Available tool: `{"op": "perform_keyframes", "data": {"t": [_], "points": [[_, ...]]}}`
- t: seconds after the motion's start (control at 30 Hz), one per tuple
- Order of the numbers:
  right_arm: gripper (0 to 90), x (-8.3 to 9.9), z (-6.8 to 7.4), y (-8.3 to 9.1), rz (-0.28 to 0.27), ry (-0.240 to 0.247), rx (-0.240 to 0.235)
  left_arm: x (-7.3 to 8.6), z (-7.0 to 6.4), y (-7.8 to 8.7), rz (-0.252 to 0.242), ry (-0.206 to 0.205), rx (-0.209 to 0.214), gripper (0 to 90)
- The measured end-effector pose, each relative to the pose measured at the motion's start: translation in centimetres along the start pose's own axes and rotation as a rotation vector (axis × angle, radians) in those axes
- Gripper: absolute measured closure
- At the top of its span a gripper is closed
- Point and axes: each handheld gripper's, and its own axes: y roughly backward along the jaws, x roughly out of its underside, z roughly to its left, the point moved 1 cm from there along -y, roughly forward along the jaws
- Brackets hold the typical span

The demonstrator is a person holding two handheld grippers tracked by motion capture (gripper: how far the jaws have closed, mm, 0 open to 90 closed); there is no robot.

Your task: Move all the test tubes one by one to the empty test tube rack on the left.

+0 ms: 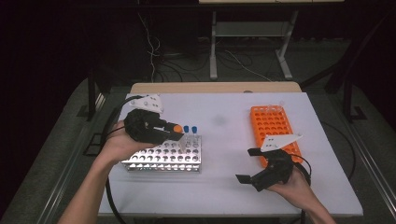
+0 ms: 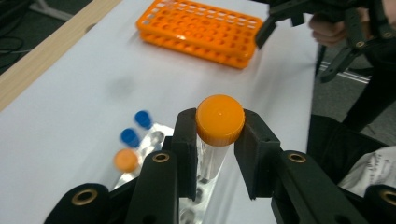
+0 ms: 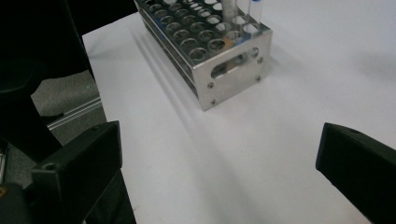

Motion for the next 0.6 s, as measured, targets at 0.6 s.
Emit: {"op": "perform_keyframes", "data": {"t": [0.6], "points": [[0.1, 3.2, -1.4, 1.9, -0.026, -0.071, 0.033, 2.4, 5.0, -0.5, 0.020, 0.088, -0.106, 69.2]]}}
